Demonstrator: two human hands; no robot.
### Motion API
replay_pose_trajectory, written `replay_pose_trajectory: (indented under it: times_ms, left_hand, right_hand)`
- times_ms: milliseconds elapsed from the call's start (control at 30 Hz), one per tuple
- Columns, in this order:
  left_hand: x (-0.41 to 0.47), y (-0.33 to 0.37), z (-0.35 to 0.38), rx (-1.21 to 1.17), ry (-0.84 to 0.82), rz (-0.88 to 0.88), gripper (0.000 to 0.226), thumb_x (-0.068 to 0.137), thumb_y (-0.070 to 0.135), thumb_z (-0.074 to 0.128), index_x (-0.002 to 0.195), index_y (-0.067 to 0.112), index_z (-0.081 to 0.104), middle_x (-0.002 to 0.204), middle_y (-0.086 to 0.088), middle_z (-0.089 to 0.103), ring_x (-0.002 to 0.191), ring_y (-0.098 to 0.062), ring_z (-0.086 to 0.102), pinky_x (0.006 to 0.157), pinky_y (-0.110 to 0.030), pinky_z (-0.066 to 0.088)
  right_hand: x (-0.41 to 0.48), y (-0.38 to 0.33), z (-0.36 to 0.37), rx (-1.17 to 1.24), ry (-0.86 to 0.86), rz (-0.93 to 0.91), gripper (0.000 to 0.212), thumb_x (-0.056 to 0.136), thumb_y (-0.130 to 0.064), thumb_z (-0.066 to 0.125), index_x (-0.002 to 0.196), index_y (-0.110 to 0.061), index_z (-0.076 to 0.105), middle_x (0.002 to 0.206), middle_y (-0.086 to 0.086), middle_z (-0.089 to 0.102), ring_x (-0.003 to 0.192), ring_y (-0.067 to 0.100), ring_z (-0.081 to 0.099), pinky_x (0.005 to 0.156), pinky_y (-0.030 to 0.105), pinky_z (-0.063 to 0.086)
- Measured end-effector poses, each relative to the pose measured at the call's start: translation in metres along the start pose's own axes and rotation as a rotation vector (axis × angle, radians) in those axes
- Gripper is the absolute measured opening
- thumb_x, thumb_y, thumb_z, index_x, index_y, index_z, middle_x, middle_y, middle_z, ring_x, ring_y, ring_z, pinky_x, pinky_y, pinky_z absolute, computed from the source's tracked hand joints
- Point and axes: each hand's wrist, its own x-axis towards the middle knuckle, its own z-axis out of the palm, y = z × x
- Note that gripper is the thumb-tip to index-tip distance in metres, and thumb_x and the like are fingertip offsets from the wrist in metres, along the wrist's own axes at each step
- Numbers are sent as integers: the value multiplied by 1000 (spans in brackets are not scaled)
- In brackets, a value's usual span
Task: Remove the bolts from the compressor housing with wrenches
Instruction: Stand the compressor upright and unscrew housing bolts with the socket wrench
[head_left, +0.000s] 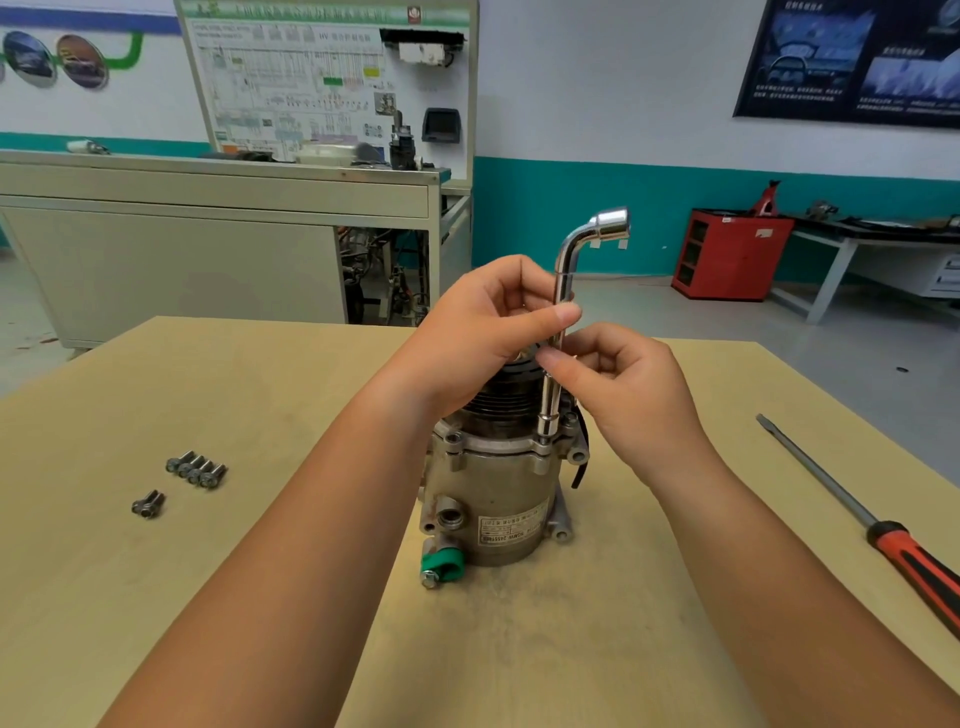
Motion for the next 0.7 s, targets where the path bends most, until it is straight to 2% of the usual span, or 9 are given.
replay_pose_trajectory:
  times_ms: [67,133,200,267,400,500,567,600,700]
  left_hand:
    - [0,-1,-1,6,5,-2,24,84,-3,63,76,16,51,59,15,57,56,1,52,54,-10,42]
    - [0,-1,-1,10,6,3,23,80,0,66,76,16,50,59,15,59,56,1,54,55,-11,44]
    - [0,-1,-1,17,7,7,20,75,8,69,77,16,51,60,14,59,56,0,55,56,-13,46]
    - [0,-1,-1,32,-7,2,15,78,7,68,81,16,57,64,13,60,58,1,55,56,-12,45]
    - [-1,2,-1,-38,-45,-16,21,94,-2,48,97,10,65,76,12,70,52,6,57,49,-5,39]
    - [-1,2,-1,-44,-37,-16,23,94,-3,47,100,8,66,77,8,73,51,5,57,49,-5,37]
    - [-1,2,-1,-35,-37,-2,21,93,-4,50,98,9,66,76,9,73,56,5,60,51,-4,39]
    - [-1,1,-1,-37,-37,2,20,92,-4,51,95,9,65,76,9,73,60,5,62,52,-4,40]
    - [0,-1,-2,-36,-19,3,20,88,-6,56,84,12,62,74,11,71,69,3,65,53,-5,42]
  right_hand:
    - [0,0,0,-11,-8,-13,11,81,-21,69,72,-24,65,59,6,53,55,9,46,53,20,39]
    - [-1,0,0,-4,-40,-34,10,85,-17,65,76,-22,65,51,-10,49,47,1,41,49,12,34]
    - [-1,0,0,5,-77,-49,11,89,-15,60,83,-21,66,44,-16,46,42,0,40,46,7,29]
    - [-2,-2,-1,14,-103,-62,16,92,-13,55,86,-22,66,44,-18,49,44,-2,44,46,7,32]
    - [-4,-2,-1,52,-95,-14,25,96,-13,49,80,-24,65,44,-14,46,44,0,40,47,11,31]
    - [-4,-1,-1,67,-85,12,34,95,-13,49,70,-29,64,45,-10,43,45,2,38,47,17,32]
    - [-4,-2,-2,68,-90,1,42,95,-12,49,61,-32,63,45,-11,46,45,0,39,48,16,33]
    - [-3,-2,-1,66,-89,-9,40,94,-12,51,62,-32,64,46,-13,47,45,-1,41,48,13,33]
    - [-1,-1,-1,51,-56,-21,16,88,-16,62,75,-24,65,46,-13,43,45,0,38,47,12,32]
